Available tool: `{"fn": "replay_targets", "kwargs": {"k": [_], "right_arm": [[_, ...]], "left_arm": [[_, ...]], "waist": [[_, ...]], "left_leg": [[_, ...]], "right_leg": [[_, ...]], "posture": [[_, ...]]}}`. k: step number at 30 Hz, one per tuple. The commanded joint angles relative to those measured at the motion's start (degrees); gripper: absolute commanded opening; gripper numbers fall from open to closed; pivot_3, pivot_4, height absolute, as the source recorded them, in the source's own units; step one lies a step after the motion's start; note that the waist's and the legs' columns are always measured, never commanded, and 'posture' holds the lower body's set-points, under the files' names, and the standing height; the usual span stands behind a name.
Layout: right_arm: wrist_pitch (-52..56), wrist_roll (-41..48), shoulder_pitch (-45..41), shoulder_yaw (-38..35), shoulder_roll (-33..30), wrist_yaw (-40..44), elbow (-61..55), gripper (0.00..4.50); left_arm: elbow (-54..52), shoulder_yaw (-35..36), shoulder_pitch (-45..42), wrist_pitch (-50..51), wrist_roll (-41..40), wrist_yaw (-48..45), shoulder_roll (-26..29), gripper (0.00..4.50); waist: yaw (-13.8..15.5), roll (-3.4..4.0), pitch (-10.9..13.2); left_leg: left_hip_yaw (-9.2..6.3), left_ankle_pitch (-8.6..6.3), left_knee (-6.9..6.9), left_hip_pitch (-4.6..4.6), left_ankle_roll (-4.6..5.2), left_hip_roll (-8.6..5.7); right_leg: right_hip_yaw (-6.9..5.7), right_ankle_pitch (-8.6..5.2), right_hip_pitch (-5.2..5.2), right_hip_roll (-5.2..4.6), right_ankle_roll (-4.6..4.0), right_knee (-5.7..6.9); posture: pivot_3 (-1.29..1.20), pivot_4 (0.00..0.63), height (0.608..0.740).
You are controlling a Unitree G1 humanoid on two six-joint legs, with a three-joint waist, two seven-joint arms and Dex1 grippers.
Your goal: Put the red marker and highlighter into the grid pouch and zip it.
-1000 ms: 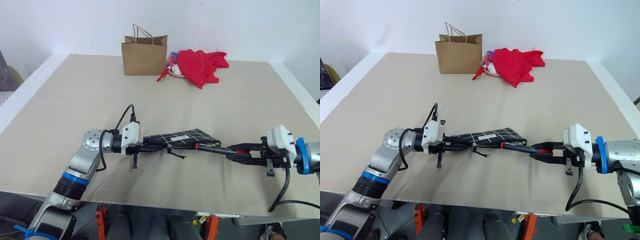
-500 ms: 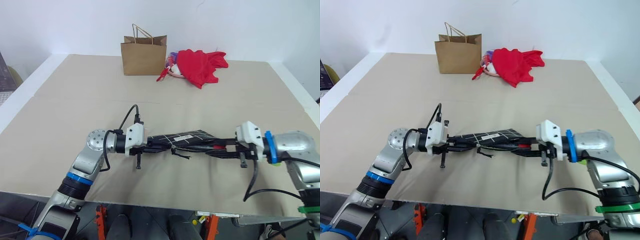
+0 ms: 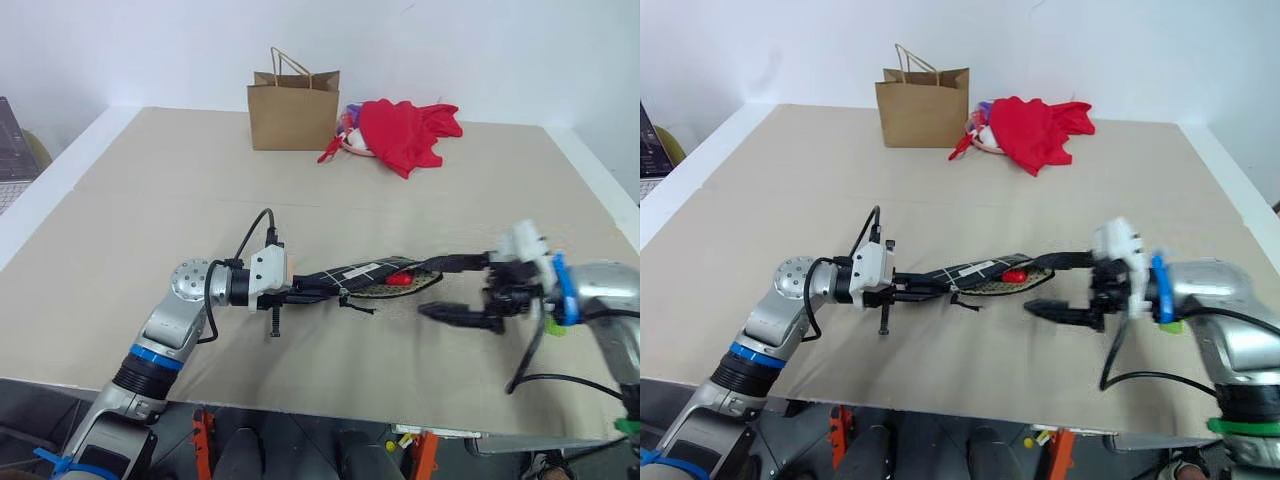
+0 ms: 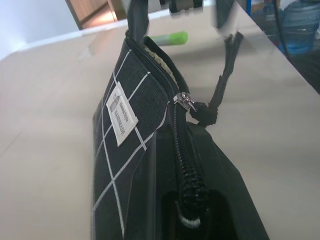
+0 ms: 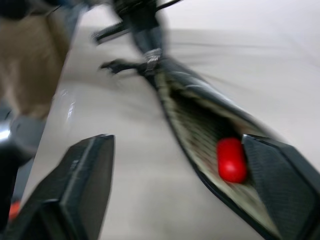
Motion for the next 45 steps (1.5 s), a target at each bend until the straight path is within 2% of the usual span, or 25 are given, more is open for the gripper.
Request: {"fn": "replay_targets", "kwargs": {"k": [1,4,8,13,19,22,26,27,30,32,34,36,38,41,45], "right_arm": [[3.63,1.32,5.67,-12.96,3.02,-12.04,-0.12,4.38],[1.86,-4.35,9.27,-18.26,8.62,-26.36,-1.02,4.38],[0.0,-11.17,9.26,-22.26,16.42,-44.98,-2.51,4.38],[-0.04,-17.08,13.04,-20.32,22.54,-55.69,-3.02,4.38],[6.88,-14.77,13.9,-21.33,29.45,-62.0,3.02,4.38],[6.97,-14.47,12.95,-22.61,29.69,-63.77,5.17,3.54],[6.83,-15.53,12.7,-22.22,28.22,-64.26,6.83,1.45],[6.7,-15.7,12.72,-21.92,27.77,-63.99,7.17,1.07],[4.46,-17.02,12.69,-19.1,25.29,-61.27,6.5,1.1],[0.01,-17.85,12.32,-14.72,21.57,-55.08,3.39,1.1],[-5.77,-17.39,11.19,-10.26,17.25,-45.89,-0.02,1.1],[-11.54,-14.01,8.94,-5.95,11.88,-31.4,-2.95,1.1],[-16.12,-11.82,7.6,-3.29,7.94,-20.99,-3.84,1.1],[-20.0,-8.15,6.58,-1.1,1.84,-6.28,-4.36,1.1],[-21.72,-5.2,5.22,-0.64,-5.48,7.87,-0.94,1.1]], "left_arm": [[-1.37,1.2,0.07,-0.14,-0.37,0.56,0.61,0.0],[-1.31,1.02,0.22,-0.18,-0.37,0.55,0.8,0.0],[-1.27,0.6,0.1,-0.18,-0.28,0.58,0.68,0.0],[-0.78,0.12,-0.56,-0.31,-0.04,0.62,0.06,0.0],[-0.65,-0.11,-1.35,-0.21,0.1,0.38,-0.33,0.0],[-0.82,0.03,-1.37,-0.11,0.09,0.28,-0.33,0.0],[-0.94,0.18,-1.21,-0.05,0.12,0.4,-0.34,0.0],[-0.94,0.18,-1.2,-0.08,0.15,0.41,-0.32,0.0],[-0.86,0.21,-1.27,-0.15,0.23,0.5,-0.37,0.0],[-0.71,0.29,-1.38,-0.25,0.27,0.5,-0.33,0.0],[-0.53,0.39,-1.47,-0.32,0.27,0.43,-0.21,0.0],[-0.55,0.46,-1.31,-0.36,0.2,0.21,-0.01,0.0],[-0.6,0.42,-1.19,-0.32,0.12,0.02,0.04,0.0],[-0.69,0.33,-1.04,-0.31,0.07,-0.17,-0.03,0.0],[-0.41,0.18,-1.15,-0.49,0.12,-0.29,-0.28,0.0]], "waist": [[0.24,-0.04,-0.03],[0.35,-0.04,-0.03],[0.01,0.12,-0.06],[0.02,0.11,-0.08],[-0.07,0.18,-0.13],[-0.08,0.01,-0.18],[-0.16,-0.1,-0.22],[-0.18,-0.15,-0.26],[-0.19,-0.21,-0.28],[-0.41,-0.17,-0.26],[-0.95,0.01,-0.16],[-1.59,0.3,-0.05],[-1.83,0.38,-0.03],[-1.49,0.27,0.0],[-0.58,0.19,0.05]], "left_leg": [[0.0,0.0,0.0,0.0,0.0,0.0],[-0.01,0.0,0.01,0.01,0.0,0.0],[0.0,0.06,0.01,0.03,0.03,0.0],[0.0,0.11,-0.03,0.04,0.08,0.0],[0.01,0.1,-0.09,0.04,0.08,-0.01],[-0.01,0.11,-0.08,0.08,0.1,0.0],[-0.01,0.13,-0.05,0.08,0.12,-0.01],[-0.01,0.13,-0.05,0.09,0.12,-0.01],[-0.01,0.13,-0.05,0.09,0.12,-0.01],[0.03,0.13,-0.02,0.08,0.12,-0.01],[0.06,0.15,-0.03,0.08,0.16,-0.02],[0.13,0.16,-0.04,0.12,0.17,-0.02],[0.16,0.17,-0.11,0.16,0.18,-0.02],[0.06,0.17,-0.23,0.19,0.19,-0.01],[0.04,0.11,-0.17,-0.02,0.19,-0.09]], "right_leg": [[-0.01,0.0,0.01,0.0,0.0,0.0],[-0.03,-0.02,-0.01,0.0,0.05,0.0],[0.0,0.03,-0.04,0.0,0.05,0.03],[0.0,0.04,-0.03,0.01,0.04,0.03],[0.0,0.01,-0.05,0.0,0.01,0.03],[0.0,0.03,0.02,0.01,0.0,0.03],[0.0,-0.04,0.05,0.0,-0.14,0.01],[0.01,-0.06,0.06,0.0,-0.18,0.01],[0.01,-0.05,0.06,0.0,-0.16,0.01],[0.06,-0.05,0.06,-0.01,-0.16,0.0],[0.11,-0.04,0.04,-0.01,-0.15,0.0],[0.18,0.07,0.01,0.0,0.03,0.01],[0.21,0.1,0.0,0.01,0.09,0.02],[0.13,0.02,0.04,0.06,0.06,0.01],[0.1,-0.09,0.02,-0.03,0.15,-0.11]], "posture": [[0.0,0.15,0.739],[0.0,0.15,0.739],[0.0,0.15,0.739],[0.0,0.15,0.739],[0.0,0.15,0.739],[0.0,0.15,0.739],[0.0,0.15,0.739],[0.0,0.15,0.739],[0.0,0.15,0.739],[0.0,0.15,0.739],[0.0,0.15,0.739],[0.0,0.15,0.739],[0.0,0.15,0.739],[0.0,0.15,0.739],[0.0,0.15,0.739]]}}
